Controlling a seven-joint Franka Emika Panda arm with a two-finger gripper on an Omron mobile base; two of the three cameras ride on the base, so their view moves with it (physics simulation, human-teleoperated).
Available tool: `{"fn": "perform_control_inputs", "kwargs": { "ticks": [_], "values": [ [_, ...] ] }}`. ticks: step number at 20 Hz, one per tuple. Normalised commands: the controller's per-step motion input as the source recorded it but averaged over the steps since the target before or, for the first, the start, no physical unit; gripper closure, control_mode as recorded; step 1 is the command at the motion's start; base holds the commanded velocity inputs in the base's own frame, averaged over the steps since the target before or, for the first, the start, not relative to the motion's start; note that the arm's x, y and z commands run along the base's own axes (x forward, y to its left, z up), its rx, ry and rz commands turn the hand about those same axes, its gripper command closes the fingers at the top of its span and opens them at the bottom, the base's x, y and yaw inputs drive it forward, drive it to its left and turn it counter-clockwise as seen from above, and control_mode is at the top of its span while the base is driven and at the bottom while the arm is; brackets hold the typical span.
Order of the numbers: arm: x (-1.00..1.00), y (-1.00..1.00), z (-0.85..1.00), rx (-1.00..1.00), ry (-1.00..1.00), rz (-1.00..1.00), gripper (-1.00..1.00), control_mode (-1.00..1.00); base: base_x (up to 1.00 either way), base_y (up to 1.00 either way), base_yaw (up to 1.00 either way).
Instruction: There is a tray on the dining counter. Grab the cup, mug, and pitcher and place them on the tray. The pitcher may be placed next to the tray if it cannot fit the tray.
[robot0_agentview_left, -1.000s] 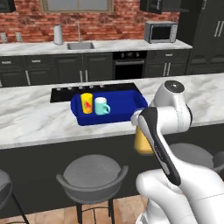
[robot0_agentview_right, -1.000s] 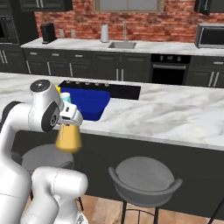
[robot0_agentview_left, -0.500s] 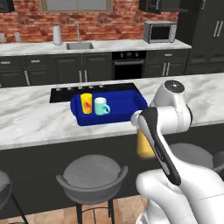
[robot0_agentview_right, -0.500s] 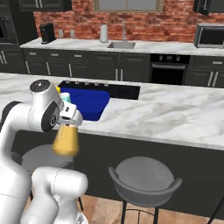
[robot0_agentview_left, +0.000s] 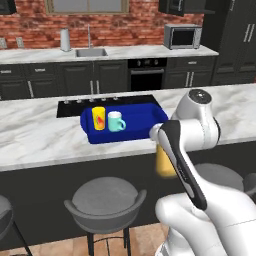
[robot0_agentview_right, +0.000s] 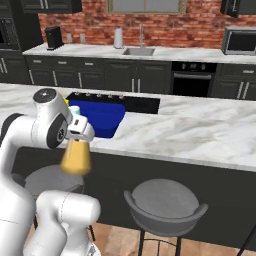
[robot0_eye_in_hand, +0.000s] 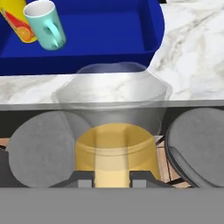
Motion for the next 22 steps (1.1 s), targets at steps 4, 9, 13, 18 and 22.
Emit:
{"fn": "perform_control_inputs", "kwargs": {
  "ticks": [4,9,13,18,22],
  "values": [
    [0.0,0.0,0.5,0.0,-0.1,0.01,1.0,-1.0,0.0,0.0,0.0],
    [0.0,0.0,0.54,0.0,-0.22,0.01,1.0,-1.0,0.0,0.0,0.0],
    [0.02,0.0,0.45,0.0,-0.22,0.03,1.0,-1.0,0.0,0.0,0.0],
    [0.35,0.0,0.32,0.02,-0.11,0.03,1.0,-1.0,0.0,0.0,0.0],
    [0.6,0.0,0.22,0.02,0.0,0.02,1.0,-1.0,0.0,0.0,0.0]
  ]
}}
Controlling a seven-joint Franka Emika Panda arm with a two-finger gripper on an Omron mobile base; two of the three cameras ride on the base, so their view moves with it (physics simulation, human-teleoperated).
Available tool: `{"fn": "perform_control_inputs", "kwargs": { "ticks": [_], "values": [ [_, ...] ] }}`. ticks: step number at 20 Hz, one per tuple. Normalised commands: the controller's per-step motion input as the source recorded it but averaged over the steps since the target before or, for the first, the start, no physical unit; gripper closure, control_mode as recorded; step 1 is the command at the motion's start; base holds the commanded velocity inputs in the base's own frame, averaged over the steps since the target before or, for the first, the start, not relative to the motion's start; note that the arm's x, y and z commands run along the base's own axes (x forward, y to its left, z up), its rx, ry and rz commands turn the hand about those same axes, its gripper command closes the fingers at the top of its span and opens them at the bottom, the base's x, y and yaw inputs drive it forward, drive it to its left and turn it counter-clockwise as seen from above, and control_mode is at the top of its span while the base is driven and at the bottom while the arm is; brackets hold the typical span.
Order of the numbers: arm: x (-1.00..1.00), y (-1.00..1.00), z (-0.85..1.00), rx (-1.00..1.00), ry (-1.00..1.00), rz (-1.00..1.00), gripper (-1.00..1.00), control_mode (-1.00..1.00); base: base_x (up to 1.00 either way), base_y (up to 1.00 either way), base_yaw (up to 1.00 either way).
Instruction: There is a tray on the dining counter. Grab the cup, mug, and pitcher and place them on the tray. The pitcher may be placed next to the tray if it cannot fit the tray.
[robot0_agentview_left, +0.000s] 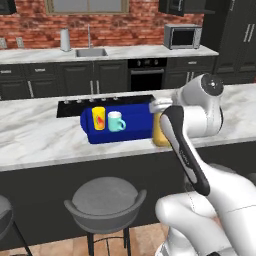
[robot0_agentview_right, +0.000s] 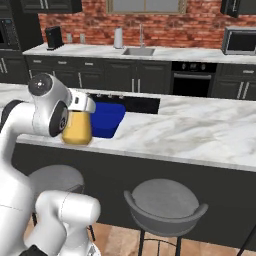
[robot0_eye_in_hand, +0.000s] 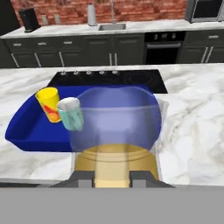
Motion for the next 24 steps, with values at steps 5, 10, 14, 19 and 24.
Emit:
{"fn": "perform_control_inputs", "kwargs": {
  "ticks": [5,10,14,19,24],
  "values": [
    [0.77,0.0,0.19,0.0,0.07,0.01,1.0,-1.0,0.0,0.0,0.0],
    [0.72,0.0,0.2,0.0,0.08,0.0,1.0,-1.0,0.0,0.0,0.0],
    [0.71,0.0,0.19,0.0,0.13,0.0,1.0,-1.0,0.0,0.0,0.0],
    [0.66,0.0,0.11,0.0,0.13,0.01,1.0,-1.0,0.0,0.0,0.0],
    [0.65,0.1,0.0,0.0,0.14,0.01,1.0,-1.0,0.0,0.0,0.0]
  ]
}}
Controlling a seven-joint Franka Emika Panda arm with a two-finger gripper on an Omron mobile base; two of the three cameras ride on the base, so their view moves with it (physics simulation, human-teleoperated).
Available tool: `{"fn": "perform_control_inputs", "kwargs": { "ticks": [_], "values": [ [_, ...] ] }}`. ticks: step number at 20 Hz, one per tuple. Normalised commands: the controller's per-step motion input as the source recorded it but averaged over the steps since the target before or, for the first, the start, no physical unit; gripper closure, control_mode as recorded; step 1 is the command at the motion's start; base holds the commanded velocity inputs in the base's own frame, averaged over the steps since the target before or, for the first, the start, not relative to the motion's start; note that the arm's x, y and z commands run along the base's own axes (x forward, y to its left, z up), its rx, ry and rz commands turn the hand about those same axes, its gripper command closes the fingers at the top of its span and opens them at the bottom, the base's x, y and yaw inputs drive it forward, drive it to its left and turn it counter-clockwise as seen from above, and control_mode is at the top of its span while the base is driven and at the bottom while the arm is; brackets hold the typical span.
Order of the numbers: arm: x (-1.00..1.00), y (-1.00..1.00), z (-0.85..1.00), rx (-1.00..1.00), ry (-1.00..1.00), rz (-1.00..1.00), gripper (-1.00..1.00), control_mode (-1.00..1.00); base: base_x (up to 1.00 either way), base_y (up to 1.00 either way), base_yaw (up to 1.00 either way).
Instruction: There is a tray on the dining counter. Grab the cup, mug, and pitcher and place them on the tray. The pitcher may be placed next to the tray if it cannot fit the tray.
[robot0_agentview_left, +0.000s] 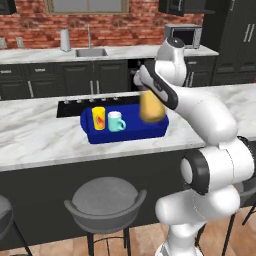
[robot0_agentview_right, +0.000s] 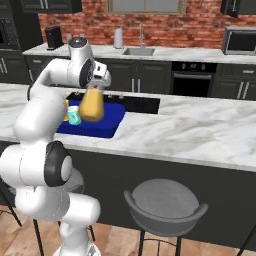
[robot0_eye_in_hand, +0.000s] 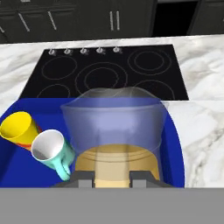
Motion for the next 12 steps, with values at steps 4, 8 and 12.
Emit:
{"fn": "perform_control_inputs", "kwargs": {
  "ticks": [4,8,12],
  "values": [
    [0.64,0.13,0.0,0.0,0.09,0.0,1.0,-1.0,0.0,0.0,0.0],
    [0.58,0.07,0.0,0.0,0.05,0.0,1.0,-1.0,0.0,0.0,0.0],
    [0.52,0.02,0.0,0.0,0.06,0.0,1.0,-1.0,0.0,0.0,0.0]
  ]
}}
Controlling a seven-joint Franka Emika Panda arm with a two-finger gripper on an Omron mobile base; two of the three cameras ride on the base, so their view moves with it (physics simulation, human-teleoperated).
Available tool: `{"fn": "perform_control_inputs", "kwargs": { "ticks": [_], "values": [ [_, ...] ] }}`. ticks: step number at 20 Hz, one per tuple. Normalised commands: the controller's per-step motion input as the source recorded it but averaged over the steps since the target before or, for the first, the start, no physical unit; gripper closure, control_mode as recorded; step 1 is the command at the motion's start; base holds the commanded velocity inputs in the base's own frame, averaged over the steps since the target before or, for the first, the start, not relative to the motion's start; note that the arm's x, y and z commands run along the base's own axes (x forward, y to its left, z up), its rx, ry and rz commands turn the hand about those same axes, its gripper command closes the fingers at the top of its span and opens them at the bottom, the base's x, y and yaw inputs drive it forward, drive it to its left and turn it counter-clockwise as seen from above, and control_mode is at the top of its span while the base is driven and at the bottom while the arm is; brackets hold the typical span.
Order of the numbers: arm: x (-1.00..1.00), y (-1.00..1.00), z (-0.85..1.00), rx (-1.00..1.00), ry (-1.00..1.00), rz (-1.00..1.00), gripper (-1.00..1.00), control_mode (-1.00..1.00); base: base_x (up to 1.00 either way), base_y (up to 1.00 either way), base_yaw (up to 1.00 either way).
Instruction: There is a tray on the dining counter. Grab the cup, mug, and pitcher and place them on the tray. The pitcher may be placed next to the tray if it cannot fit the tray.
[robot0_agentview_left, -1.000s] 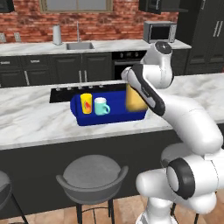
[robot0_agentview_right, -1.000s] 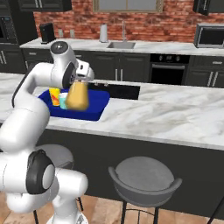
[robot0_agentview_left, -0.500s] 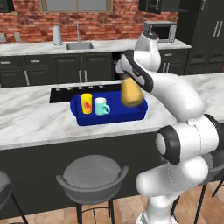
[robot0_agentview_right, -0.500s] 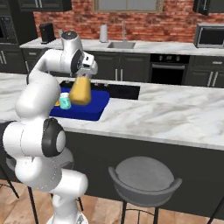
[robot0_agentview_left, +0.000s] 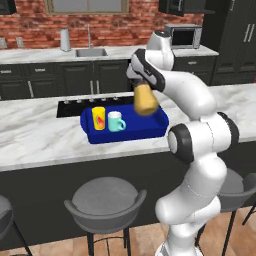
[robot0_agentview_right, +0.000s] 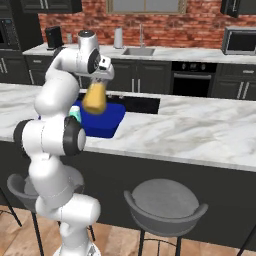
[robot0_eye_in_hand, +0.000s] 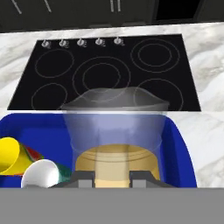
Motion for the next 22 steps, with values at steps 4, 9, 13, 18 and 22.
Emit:
{"fn": "perform_control_inputs", "kwargs": {
  "ticks": [4,9,13,18,22],
  "values": [
    [0.41,0.0,0.0,0.0,0.0,0.0,1.0,-1.0,0.0,0.0,0.0],
    [0.11,0.0,0.0,0.0,-0.13,0.0,1.0,-1.0,0.0,0.0,0.0],
    [0.0,0.0,0.0,0.0,-0.23,0.0,1.0,-1.0,0.0,0.0,0.0],
    [-0.07,0.0,-0.06,0.0,-0.21,0.0,1.0,-1.0,0.0,0.0,0.0],
    [-0.09,0.0,-0.22,0.0,-0.08,0.0,1.0,-1.0,0.0,0.0,0.0]
  ]
}}
